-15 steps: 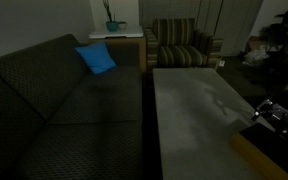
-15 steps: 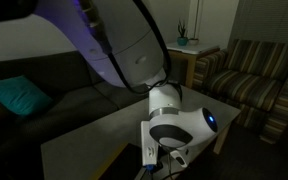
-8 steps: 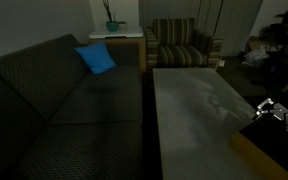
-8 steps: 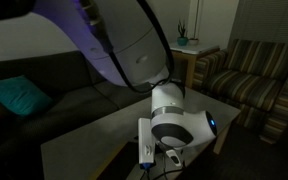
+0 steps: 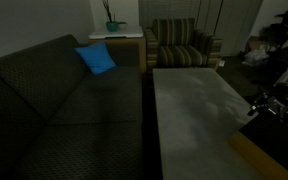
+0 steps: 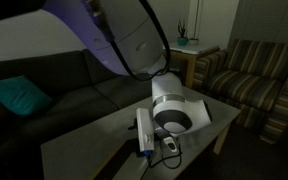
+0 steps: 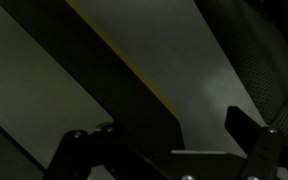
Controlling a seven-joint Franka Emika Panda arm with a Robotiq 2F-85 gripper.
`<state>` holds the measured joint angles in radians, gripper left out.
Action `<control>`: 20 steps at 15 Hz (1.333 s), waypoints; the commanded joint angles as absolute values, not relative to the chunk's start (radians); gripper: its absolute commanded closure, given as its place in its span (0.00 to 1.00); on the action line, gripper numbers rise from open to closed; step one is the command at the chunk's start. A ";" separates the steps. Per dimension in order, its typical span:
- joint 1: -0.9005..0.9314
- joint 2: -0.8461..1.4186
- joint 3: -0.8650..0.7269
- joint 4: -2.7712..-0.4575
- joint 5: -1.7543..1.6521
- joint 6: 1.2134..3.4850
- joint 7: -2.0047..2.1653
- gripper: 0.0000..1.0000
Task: Close the book
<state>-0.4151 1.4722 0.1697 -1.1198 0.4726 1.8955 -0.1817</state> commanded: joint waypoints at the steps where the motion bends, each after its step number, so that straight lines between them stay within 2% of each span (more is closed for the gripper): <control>1: -0.366 1.472 0.157 -1.085 0.446 1.811 -0.205 0.00; 7: -0.287 1.472 0.126 -1.057 0.368 1.738 -0.208 0.00; 14: -0.170 1.463 -0.005 -1.033 0.178 1.751 -0.124 0.00; 20: -0.213 1.472 0.044 -1.005 0.161 1.693 -0.254 0.00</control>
<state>-0.1779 1.4718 0.0115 -1.0252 0.1696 1.7476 -0.1874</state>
